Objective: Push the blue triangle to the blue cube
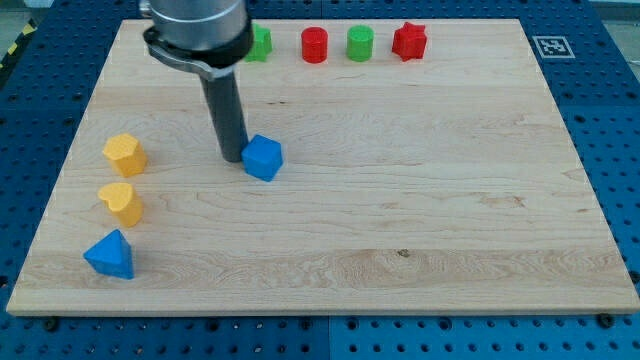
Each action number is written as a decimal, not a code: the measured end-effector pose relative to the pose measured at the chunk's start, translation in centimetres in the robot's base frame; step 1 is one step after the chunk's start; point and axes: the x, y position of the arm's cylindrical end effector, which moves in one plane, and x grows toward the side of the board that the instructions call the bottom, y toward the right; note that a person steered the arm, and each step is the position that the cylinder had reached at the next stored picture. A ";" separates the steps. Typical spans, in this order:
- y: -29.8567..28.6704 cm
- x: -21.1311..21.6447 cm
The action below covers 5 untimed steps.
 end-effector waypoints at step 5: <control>-4.4 16.0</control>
